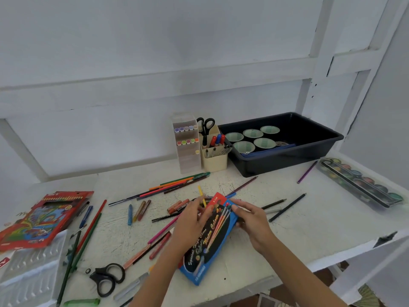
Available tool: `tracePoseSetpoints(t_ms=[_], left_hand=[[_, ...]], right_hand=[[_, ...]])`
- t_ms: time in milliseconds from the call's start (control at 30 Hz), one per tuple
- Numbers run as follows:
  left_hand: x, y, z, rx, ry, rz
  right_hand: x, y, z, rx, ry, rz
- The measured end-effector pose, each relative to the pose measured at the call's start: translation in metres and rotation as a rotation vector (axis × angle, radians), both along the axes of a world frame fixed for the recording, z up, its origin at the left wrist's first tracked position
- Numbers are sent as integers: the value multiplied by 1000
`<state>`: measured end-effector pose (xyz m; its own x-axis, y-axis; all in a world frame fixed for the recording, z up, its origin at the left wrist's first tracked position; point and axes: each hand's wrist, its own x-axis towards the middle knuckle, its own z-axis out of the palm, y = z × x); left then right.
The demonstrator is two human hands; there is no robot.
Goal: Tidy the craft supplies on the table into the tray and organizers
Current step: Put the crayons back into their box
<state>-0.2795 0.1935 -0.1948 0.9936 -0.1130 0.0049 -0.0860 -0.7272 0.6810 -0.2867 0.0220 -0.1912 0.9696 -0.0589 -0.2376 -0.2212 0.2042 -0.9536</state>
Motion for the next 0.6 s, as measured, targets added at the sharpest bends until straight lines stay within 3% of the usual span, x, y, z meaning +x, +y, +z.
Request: tracePoseSetpoints(t_ms=[133,233,433,600], left_hand=[[11,-6,18,-245,147,-63],[20,-27,21,-340,90,52],[31,-91,24,-780,1,250],[34,-171,27,-956,127,248]], right_hand=[[12,-11,7,-26,-66,-30],[16,-14,13,24,-104,-79],[-6,-38,16,-79,-127,-56],[-1,-111,26,-181,-102,-146]])
